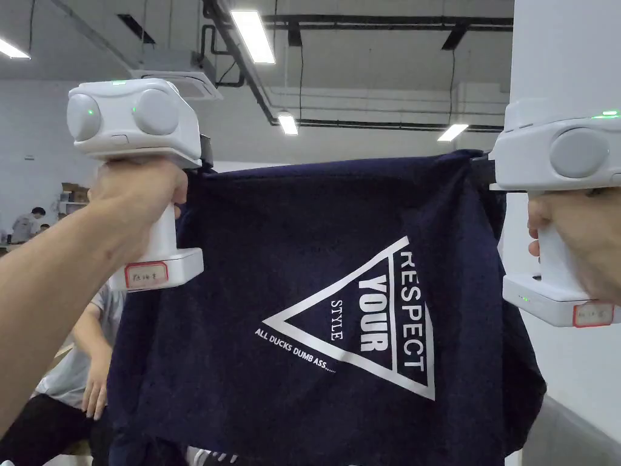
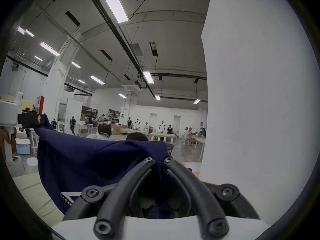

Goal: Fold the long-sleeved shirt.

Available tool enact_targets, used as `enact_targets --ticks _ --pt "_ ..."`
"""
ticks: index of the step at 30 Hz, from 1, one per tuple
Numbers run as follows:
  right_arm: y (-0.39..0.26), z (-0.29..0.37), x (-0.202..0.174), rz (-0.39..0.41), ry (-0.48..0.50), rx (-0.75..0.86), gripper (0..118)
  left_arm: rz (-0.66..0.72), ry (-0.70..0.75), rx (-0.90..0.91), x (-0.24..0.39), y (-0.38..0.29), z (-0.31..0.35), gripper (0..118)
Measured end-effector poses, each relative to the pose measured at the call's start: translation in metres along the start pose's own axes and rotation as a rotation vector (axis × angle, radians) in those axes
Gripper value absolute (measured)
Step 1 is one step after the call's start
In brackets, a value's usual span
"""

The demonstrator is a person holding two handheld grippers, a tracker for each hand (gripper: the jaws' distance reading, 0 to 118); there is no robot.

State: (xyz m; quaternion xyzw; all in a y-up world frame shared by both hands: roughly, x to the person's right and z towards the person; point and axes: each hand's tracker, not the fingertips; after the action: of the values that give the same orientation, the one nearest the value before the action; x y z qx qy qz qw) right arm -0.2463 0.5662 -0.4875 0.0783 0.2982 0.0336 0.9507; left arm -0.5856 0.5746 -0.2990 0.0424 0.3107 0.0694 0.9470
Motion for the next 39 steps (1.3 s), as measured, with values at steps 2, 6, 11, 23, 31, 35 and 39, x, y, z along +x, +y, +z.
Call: enact_targets --ticks 2,6,11,23,31,35,39 --pt "0.007 -0.014 -0.001 0.001 -0.013 0.026 3 -0.004 0.009 0.017 0.003 0.006 -0.016 10" --pt "0.014 -0.030 -0.001 0.007 -0.034 0.089 3 -0.014 0.010 0.040 0.008 0.014 -0.033 10" --pt "-0.014 -0.031 0.002 0.003 -0.040 0.106 3 -0.070 0.000 0.056 0.007 -0.017 -0.044 10" --pt "-0.213 0.029 0.008 -0.074 0.033 -0.177 3 -0.104 -0.061 -0.198 -0.014 -0.220 0.006 10" --pt "-0.332 0.141 0.012 -0.104 0.074 -0.333 3 -0.027 -0.095 -0.335 -0.038 -0.358 0.120 10" --pt "-0.407 0.216 0.006 -0.159 0.094 -0.438 3 -0.047 -0.123 -0.476 -0.055 -0.442 0.193 10" --pt "-0.476 0.290 -0.004 -0.180 0.147 -0.600 3 -0.010 -0.127 -0.622 -0.078 -0.518 0.259 10"
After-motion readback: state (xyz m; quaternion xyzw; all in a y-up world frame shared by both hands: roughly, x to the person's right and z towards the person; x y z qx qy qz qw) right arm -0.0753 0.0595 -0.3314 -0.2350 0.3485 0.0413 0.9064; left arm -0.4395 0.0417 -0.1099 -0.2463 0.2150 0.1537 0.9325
